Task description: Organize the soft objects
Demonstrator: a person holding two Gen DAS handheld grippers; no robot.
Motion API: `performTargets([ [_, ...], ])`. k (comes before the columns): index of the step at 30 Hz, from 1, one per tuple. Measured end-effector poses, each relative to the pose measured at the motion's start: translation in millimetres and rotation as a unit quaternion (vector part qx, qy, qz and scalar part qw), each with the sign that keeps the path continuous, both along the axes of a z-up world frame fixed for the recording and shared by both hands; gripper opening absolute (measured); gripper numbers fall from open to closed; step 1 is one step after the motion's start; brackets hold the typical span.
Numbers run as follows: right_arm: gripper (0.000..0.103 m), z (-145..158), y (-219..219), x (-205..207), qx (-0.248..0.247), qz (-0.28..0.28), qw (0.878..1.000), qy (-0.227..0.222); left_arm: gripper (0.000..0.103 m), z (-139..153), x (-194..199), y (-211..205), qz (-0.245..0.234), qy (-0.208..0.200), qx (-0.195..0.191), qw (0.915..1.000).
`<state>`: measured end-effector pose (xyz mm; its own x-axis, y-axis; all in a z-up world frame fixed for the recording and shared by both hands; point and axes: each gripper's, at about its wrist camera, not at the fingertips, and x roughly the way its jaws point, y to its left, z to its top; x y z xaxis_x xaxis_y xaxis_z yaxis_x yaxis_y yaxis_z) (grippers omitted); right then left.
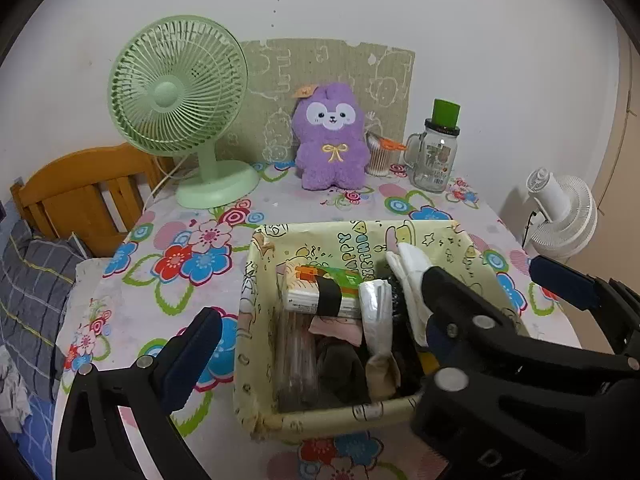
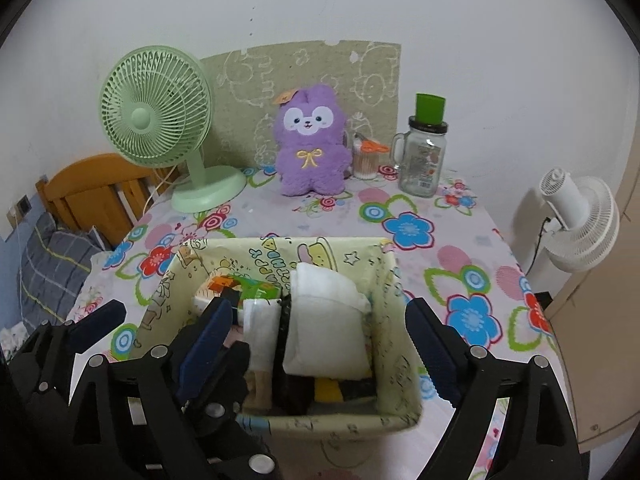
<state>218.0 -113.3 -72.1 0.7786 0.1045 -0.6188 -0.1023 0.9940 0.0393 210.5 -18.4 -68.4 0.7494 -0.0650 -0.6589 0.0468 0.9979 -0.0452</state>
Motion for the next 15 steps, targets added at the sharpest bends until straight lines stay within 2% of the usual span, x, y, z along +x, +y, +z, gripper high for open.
performTargets([
  [15, 0.096, 43.3, -23.9, -77.6, 0.007, -0.021, 0.998, -0.058, 0.103, 43.3, -67.8, -0.1, 0.012, -0.05, 0.001, 0.9987],
])
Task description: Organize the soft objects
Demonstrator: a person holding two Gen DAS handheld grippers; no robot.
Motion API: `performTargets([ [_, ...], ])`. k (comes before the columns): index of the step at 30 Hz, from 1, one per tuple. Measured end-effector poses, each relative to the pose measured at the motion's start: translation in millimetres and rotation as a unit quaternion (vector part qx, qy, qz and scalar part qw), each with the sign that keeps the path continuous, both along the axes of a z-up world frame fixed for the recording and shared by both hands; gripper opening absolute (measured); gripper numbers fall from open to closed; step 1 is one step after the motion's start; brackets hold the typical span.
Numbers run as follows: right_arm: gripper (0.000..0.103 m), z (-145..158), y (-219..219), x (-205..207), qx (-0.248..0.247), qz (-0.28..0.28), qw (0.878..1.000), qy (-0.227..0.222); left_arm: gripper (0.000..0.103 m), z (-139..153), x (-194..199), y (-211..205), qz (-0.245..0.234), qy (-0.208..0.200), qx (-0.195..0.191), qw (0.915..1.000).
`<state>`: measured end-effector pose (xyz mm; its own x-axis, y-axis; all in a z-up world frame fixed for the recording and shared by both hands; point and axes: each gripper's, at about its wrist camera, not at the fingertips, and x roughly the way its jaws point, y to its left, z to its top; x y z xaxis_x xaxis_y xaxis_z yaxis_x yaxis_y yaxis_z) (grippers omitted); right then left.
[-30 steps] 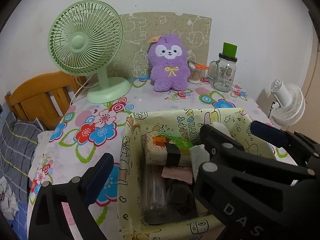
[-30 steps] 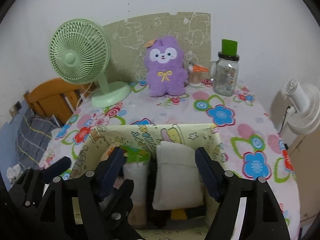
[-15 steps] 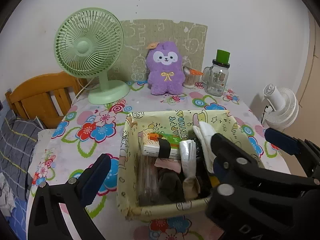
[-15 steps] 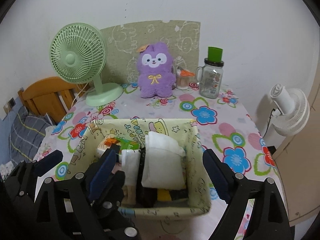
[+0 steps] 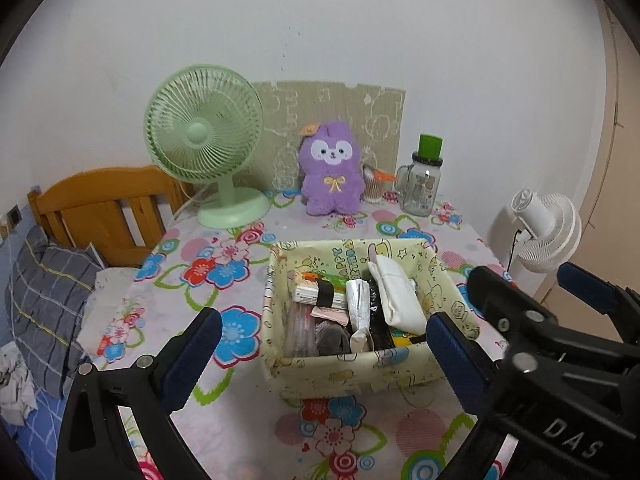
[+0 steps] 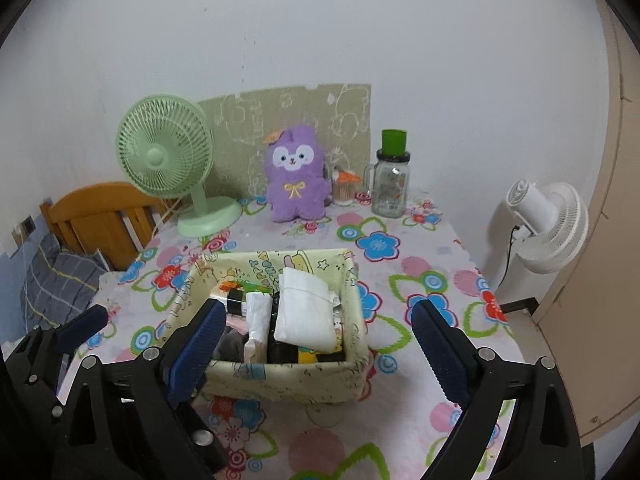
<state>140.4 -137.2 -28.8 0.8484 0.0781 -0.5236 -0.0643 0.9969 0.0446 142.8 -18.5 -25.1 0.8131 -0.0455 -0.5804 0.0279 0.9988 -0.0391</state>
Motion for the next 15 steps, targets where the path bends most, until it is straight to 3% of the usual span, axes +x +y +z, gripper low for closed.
performTargets([
  [15, 0.1, 34.1, -23.8, -86.0, -0.013, -0.026, 0.998, -0.057, 0.103, 34.0, -78.8, 7.0, 0.008, -0.059, 0.015, 0.9981],
])
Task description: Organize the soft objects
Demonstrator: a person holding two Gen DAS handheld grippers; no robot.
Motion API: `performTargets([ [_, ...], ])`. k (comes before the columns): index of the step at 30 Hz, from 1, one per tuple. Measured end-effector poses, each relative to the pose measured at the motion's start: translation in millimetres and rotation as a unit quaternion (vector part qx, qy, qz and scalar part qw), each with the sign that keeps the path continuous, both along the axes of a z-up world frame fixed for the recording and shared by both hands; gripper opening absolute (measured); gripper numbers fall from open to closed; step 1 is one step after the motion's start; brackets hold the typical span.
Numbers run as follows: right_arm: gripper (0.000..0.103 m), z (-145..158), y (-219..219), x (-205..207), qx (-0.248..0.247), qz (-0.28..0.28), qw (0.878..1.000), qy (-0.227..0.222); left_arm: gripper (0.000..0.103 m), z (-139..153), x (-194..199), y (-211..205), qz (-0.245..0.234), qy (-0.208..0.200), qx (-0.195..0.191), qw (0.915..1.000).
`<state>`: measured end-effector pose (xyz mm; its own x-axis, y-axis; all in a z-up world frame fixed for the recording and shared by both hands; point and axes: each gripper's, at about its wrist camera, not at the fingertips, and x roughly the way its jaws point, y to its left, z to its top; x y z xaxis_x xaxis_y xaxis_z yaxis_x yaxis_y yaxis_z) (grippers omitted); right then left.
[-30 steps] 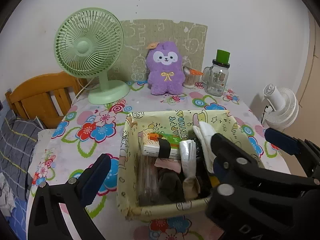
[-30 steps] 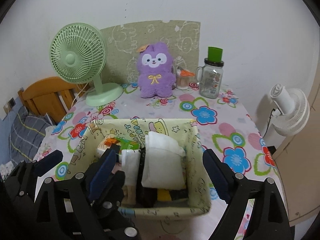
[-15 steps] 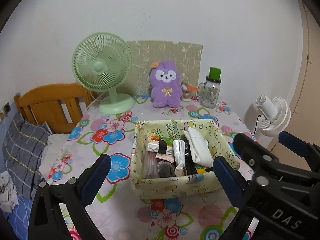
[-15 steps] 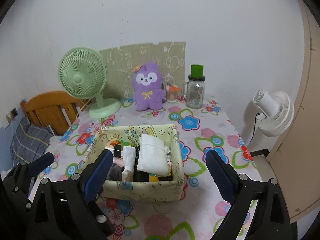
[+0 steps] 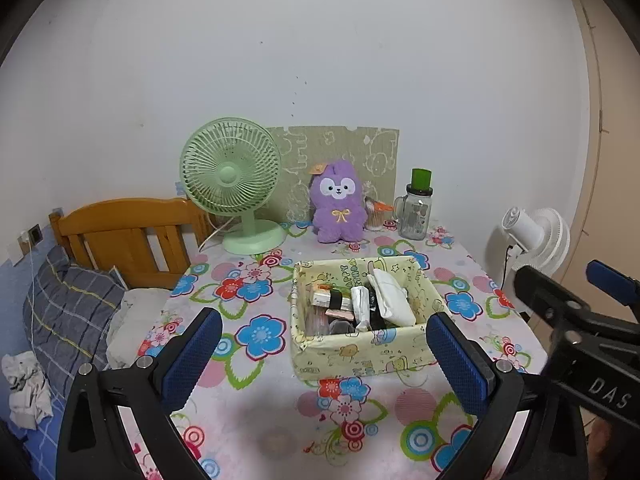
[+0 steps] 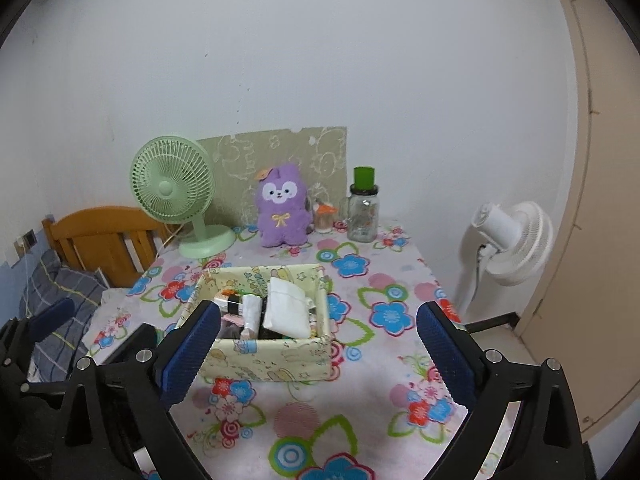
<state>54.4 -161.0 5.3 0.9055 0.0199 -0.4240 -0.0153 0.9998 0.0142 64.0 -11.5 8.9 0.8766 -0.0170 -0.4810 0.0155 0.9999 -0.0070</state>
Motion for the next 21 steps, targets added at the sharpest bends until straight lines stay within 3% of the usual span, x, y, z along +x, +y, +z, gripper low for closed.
performTargets([
  [13, 0.1, 4.4, -9.2, -46.8, -0.007, -0.002, 1.0, -0.028, 0.103, 16.1, -50.2, 13.0, 0.021, -0.039, -0.009, 0.999],
  [21, 0.101, 7.1, -12.4, -64.6, 0.0, -0.001, 0.999, -0.044, 0.103, 16.9, -61.6, 5.8, 0.014, -0.047, 0.001, 0.9988],
])
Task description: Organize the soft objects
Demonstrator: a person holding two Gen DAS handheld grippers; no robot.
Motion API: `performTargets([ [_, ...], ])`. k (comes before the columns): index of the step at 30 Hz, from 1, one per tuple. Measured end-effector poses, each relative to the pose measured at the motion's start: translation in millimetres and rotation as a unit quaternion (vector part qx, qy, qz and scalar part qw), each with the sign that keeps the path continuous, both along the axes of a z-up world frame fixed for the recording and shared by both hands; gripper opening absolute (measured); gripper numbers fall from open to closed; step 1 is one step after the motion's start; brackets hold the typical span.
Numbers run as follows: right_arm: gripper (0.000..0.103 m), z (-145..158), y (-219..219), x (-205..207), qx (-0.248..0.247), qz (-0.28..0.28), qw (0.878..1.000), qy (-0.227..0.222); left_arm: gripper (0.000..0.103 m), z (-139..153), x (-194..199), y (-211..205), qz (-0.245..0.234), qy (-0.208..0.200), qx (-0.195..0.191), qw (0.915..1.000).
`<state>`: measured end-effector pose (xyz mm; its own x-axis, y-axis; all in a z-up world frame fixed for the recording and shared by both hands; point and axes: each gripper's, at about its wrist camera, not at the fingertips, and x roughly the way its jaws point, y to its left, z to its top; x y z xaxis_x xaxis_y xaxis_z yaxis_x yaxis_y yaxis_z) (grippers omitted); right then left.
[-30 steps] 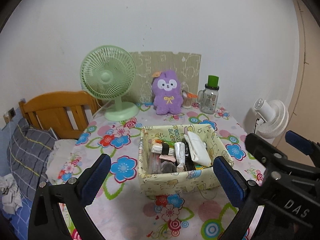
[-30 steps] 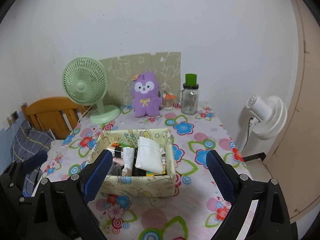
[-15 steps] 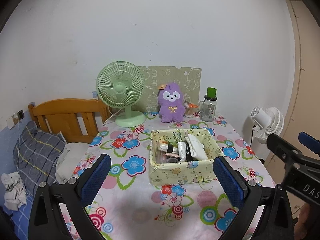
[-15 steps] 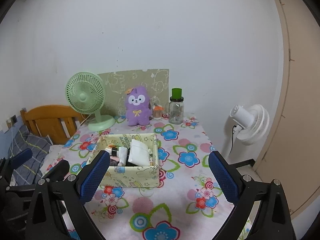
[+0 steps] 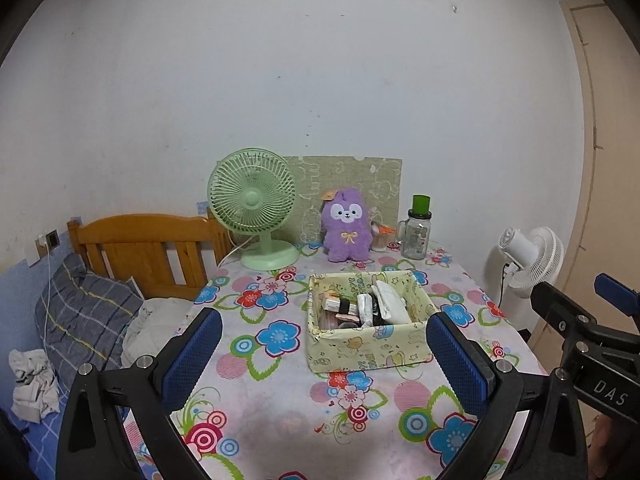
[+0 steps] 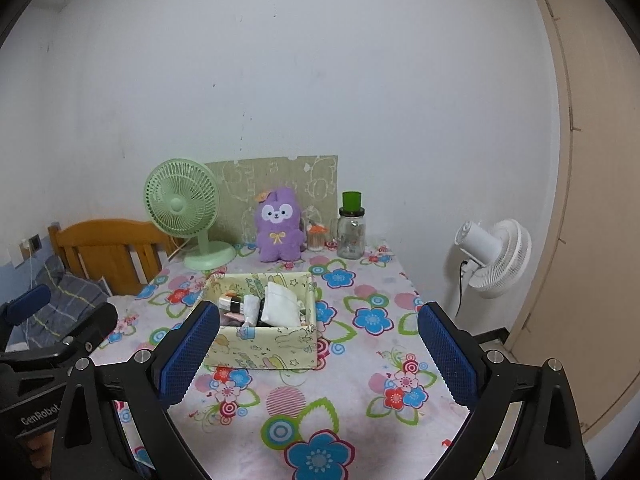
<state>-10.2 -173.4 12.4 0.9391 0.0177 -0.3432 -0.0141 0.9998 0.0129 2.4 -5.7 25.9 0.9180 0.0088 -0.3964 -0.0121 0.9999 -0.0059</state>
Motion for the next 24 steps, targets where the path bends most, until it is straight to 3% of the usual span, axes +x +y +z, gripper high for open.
performTargets([
  [24, 0.101, 0.5, -6.9, -2.5, 0.009, -0.01, 1.0, -0.002, 0.103, 0.2, 2.7, -5.6, -0.005, -0.002, 0.002, 1.0],
])
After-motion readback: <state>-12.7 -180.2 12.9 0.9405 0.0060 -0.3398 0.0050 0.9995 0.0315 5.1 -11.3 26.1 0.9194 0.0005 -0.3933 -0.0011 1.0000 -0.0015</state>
